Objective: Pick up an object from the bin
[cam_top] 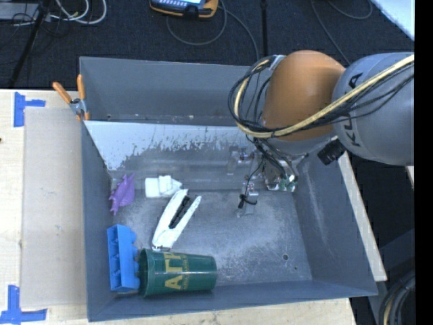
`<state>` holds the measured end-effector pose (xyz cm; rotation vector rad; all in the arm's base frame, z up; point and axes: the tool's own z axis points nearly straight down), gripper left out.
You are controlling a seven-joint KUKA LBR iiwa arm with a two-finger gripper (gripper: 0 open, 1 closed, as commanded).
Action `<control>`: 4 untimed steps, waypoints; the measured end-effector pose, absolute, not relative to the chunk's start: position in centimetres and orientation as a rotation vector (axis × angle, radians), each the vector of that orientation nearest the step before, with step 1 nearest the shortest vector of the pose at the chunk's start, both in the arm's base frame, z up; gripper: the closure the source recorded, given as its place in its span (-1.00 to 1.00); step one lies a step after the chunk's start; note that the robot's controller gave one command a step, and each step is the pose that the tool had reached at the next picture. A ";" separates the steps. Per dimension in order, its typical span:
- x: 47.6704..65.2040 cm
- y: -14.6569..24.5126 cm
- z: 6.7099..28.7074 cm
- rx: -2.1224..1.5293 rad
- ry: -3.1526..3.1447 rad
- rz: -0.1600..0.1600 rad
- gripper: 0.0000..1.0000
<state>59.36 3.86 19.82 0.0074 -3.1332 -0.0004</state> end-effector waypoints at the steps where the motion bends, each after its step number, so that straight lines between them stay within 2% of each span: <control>1: 59.5 3.8 20.3 0.006 -3.140 -0.001 -1.00; 2: 60.2 5.2 18.8 0.137 -3.144 0.002 -1.00; 3: 59.9 8.6 15.5 0.406 -3.111 -0.001 -1.00; 4: 59.2 9.8 11.8 0.244 -3.137 -0.001 -1.00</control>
Offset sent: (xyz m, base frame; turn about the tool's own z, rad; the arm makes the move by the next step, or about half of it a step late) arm 0.0208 0.0637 -0.0768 -0.3594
